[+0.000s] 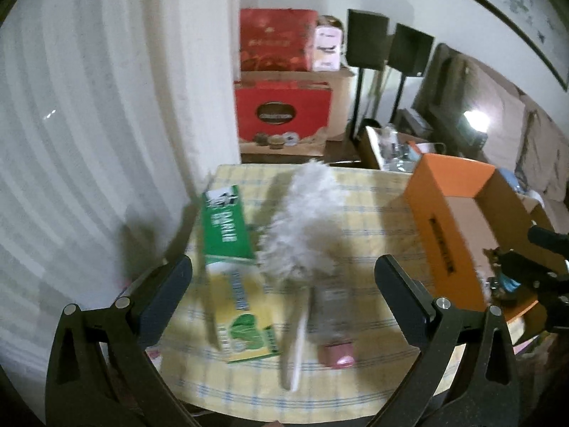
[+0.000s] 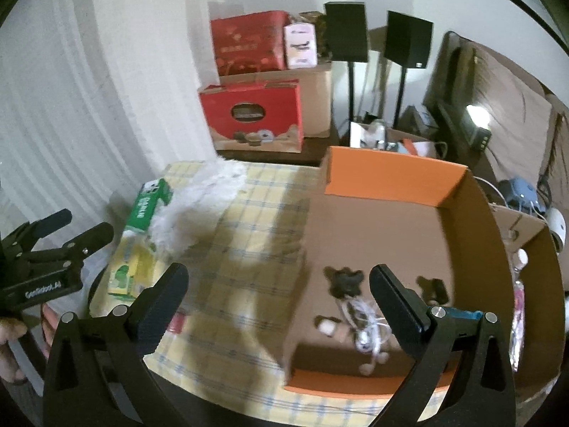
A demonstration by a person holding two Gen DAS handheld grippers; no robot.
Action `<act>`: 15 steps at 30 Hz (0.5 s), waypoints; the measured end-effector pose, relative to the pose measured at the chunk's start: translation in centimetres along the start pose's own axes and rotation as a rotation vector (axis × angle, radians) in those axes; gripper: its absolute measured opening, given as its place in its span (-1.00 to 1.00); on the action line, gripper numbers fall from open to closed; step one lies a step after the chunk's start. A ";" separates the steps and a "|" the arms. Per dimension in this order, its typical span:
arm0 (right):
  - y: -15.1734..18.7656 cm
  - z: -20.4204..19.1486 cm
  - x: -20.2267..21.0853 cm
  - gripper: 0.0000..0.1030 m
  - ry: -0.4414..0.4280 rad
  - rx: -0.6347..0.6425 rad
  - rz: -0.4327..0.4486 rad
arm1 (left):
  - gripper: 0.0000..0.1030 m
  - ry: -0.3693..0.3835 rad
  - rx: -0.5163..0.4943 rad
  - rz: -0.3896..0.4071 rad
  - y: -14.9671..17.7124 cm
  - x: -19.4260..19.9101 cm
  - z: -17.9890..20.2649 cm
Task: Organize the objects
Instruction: 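Withdraw both grippers from the box back toward the table, then close the left gripper on the green Darlie toothpaste box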
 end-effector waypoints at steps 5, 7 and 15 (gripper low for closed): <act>0.2 -2.3 -1.0 1.00 -0.030 0.026 -0.007 | 0.89 -0.016 0.036 -0.030 1.2 -1.1 -2.9; 0.3 -3.0 -1.5 1.00 -0.040 0.029 -0.011 | 0.89 -0.017 0.048 -0.043 1.6 -1.5 -3.6; 1.2 -5.6 -3.6 1.00 -0.073 0.042 -0.036 | 0.89 -0.021 0.087 -0.088 3.4 -3.2 -5.7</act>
Point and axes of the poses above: each gripper's, at about its wrist camera, not at the fingertips, and x roughly against the way its jaws point, z to its right, y to its underside, the point moved 3 cm from there along -x, roughly the way its jaws point, and after that the axes turned 3 degrees about z, right-handed, at the moved point
